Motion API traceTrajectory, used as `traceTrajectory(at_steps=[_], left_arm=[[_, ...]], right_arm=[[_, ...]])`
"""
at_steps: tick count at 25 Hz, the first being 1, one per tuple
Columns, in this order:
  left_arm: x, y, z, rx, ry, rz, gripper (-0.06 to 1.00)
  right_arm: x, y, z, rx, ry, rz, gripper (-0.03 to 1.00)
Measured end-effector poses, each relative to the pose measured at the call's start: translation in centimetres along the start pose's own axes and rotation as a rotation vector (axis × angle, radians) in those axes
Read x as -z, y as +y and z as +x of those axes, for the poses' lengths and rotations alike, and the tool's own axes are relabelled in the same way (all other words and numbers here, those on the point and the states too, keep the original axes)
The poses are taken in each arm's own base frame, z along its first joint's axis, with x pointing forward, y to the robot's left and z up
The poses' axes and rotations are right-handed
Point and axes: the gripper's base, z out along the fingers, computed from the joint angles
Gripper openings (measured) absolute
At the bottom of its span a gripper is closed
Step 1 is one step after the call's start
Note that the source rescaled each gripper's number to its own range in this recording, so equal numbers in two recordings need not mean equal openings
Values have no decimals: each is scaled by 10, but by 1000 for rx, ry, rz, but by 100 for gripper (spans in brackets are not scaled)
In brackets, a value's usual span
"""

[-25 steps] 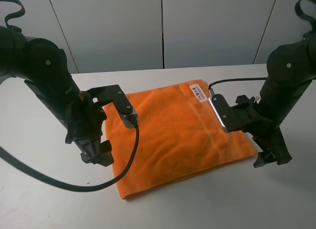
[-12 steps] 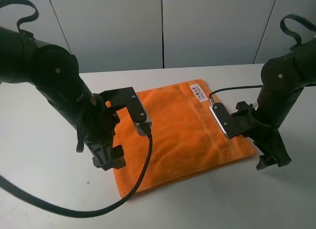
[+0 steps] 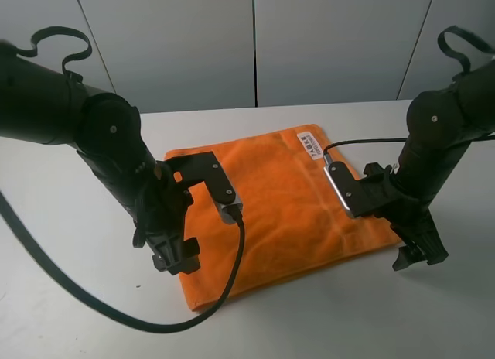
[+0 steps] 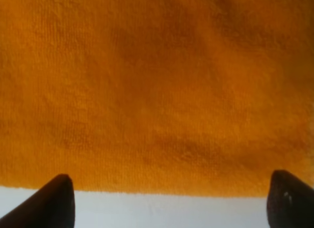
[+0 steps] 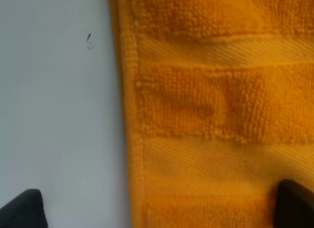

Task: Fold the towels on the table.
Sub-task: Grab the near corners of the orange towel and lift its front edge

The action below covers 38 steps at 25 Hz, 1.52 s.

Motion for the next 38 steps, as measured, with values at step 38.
traceTrajectory(at_steps=[38], left_arm=[[-22,-74,-21,21,34,-29,100]], right_arm=[[-15,-5,-1,28,-4,-15,100]])
